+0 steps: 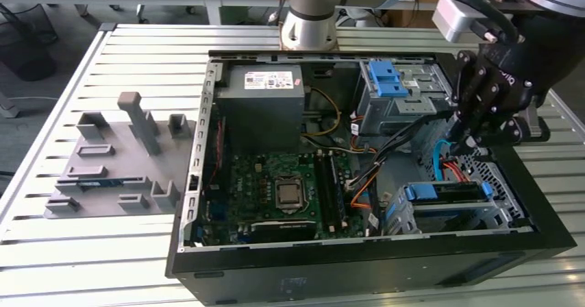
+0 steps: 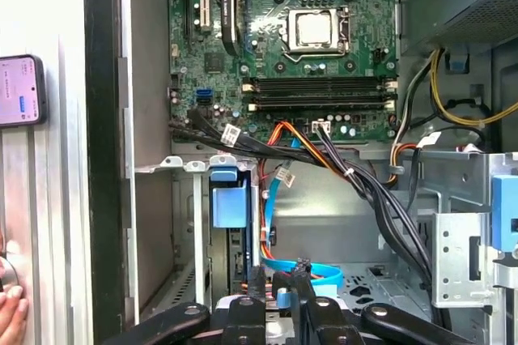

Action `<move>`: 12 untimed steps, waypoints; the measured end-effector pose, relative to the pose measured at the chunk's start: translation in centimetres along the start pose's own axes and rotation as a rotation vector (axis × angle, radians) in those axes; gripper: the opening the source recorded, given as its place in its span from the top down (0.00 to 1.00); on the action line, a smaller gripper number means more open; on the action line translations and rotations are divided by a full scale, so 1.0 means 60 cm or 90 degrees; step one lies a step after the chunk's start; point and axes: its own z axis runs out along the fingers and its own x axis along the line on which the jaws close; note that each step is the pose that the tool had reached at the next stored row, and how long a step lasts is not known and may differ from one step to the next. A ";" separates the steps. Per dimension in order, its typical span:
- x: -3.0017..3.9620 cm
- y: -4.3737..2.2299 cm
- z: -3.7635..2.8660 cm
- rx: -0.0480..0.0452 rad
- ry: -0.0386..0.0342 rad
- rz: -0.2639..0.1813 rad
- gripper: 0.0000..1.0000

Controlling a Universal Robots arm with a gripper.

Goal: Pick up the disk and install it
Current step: 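Insert the second disk wire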

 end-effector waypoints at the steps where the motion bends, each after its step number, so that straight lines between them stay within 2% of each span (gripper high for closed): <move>1: 0.000 0.000 0.001 -0.0001 -0.0030 0.000 0.73; 4: 0.000 0.000 0.002 -0.0006 -0.0150 0.000 0.73; 6: 0.000 0.000 0.004 -0.0008 -0.0205 0.000 0.73; 7: 0.000 0.000 0.005 -0.0008 -0.0220 0.000 0.73; 12: -0.001 0.000 0.016 -0.0009 -0.0221 0.000 0.73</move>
